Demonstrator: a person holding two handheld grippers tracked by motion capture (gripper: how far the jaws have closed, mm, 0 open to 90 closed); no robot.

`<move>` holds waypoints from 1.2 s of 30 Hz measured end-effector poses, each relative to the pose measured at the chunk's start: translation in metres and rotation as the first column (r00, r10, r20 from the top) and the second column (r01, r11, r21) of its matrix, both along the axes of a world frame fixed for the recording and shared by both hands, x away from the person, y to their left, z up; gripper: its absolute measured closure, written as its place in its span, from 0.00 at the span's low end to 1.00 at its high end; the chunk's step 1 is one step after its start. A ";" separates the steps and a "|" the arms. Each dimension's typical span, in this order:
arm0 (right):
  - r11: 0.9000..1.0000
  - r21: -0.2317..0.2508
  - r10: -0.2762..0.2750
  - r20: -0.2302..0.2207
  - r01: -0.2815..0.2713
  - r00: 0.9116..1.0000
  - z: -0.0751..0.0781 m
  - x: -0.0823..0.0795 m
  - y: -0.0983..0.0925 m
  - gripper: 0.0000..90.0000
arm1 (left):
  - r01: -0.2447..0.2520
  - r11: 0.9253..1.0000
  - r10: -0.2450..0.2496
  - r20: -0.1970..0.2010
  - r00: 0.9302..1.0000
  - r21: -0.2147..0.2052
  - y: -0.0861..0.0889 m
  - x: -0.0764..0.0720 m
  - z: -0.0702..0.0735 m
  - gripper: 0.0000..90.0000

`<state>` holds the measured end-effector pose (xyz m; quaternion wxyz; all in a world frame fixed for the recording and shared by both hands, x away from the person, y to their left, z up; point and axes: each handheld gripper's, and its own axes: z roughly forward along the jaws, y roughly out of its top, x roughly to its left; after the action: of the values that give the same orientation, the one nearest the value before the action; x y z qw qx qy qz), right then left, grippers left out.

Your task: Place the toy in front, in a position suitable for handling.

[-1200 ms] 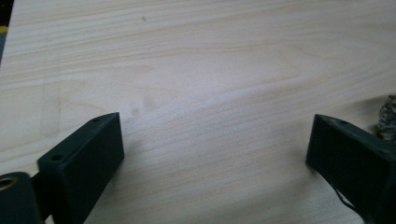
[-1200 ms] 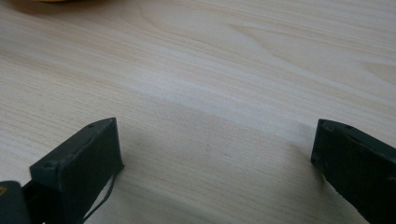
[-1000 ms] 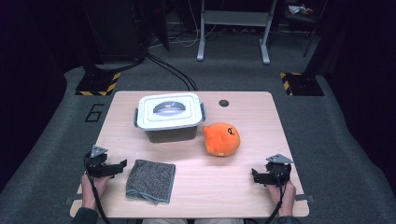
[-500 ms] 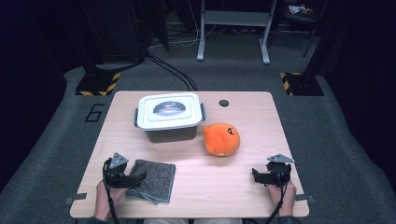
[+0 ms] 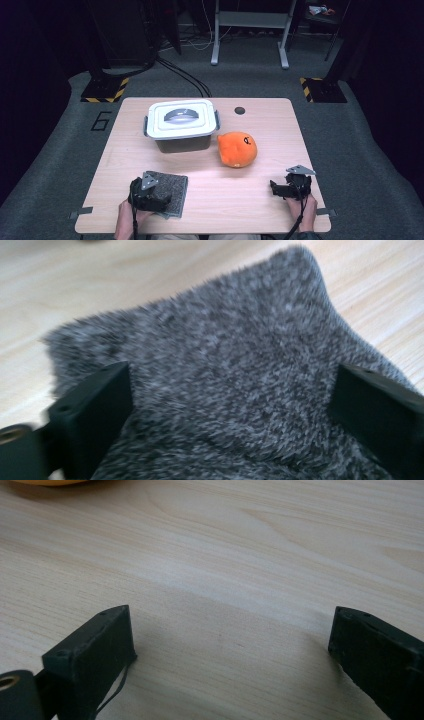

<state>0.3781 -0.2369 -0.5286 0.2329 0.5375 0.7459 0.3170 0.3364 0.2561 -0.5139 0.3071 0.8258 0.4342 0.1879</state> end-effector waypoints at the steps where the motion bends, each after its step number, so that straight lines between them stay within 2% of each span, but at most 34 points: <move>1: 1.000 0.002 0.001 0.000 -0.001 1.000 0.000 0.000 0.000 0.05 | -0.012 1.000 0.012 0.000 1.000 -0.002 -0.001 0.000 -0.003 0.12; 4: 1.000 0.004 0.003 0.000 -0.003 1.000 0.000 0.000 0.000 0.05 | -0.017 1.000 0.017 -0.012 1.000 -0.008 -0.001 0.000 -0.005 0.13; 5: 1.000 0.004 0.004 0.000 -0.004 1.000 0.000 0.000 -0.001 0.05 | -0.022 1.000 0.022 -0.002 1.000 -0.004 -0.001 -0.001 -0.006 0.14; 8: 1.000 -0.002 0.009 0.000 -0.009 1.000 0.000 0.000 -0.001 0.06 | -0.020 1.000 0.020 -0.014 1.000 -0.014 -0.001 -0.001 -0.005 0.17; 11: 1.000 0.000 0.008 0.002 -0.008 1.000 0.000 0.000 -0.001 0.06 | -0.024 1.000 0.024 -0.007 1.000 -0.016 0.000 -0.002 -0.005 0.21; 15: 1.000 0.002 0.008 0.002 -0.008 1.000 0.000 0.000 -0.001 0.06 | -0.037 0.999 0.038 0.008 0.999 -0.035 0.002 -0.005 -0.004 0.36; 17: 1.000 0.000 0.011 0.002 -0.011 1.000 0.000 0.000 -0.001 0.07 | -0.040 0.998 0.041 0.020 0.999 -0.042 0.002 -0.007 -0.004 0.54; 18: 1.000 0.000 0.011 0.002 -0.011 1.000 0.000 0.000 -0.001 0.07 | -0.040 0.998 0.041 0.020 0.999 -0.042 0.002 -0.007 -0.004 0.59; 19: 1.000 0.001 0.010 0.002 -0.010 1.000 0.000 0.000 -0.001 0.07 | -0.041 0.998 0.043 0.033 0.999 -0.049 0.000 -0.008 -0.004 0.59; 21: 1.000 0.001 0.010 0.002 -0.010 1.000 0.000 0.000 -0.001 0.07 | -0.024 0.999 0.026 0.042 0.999 -0.047 -0.001 -0.009 -0.004 0.71; 24: 1.000 0.001 0.010 0.002 -0.010 1.000 0.000 0.000 -0.001 0.07 | -0.002 0.999 0.004 0.047 0.999 -0.042 -0.003 -0.009 -0.004 0.80; 26: 1.000 0.003 0.007 0.003 -0.007 1.000 0.000 0.000 -0.001 0.07 | 0.015 1.000 -0.014 0.065 0.998 -0.019 -0.003 -0.008 -0.004 0.82; 31: 1.000 0.004 0.008 0.004 -0.008 1.000 0.000 0.000 -0.001 0.07 | 0.049 0.998 -0.046 0.075 0.996 -0.035 -0.004 -0.008 -0.001 0.82; 36: 1.000 0.005 0.008 0.004 -0.008 1.000 0.000 0.000 -0.001 0.07 | 0.105 0.993 -0.100 0.094 0.991 -0.053 -0.013 -0.008 0.012 0.83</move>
<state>0.3777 -0.2383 -0.5287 0.2316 0.5346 0.7467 0.3208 0.3287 0.2426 -0.5016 0.3597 0.8283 0.3820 0.1966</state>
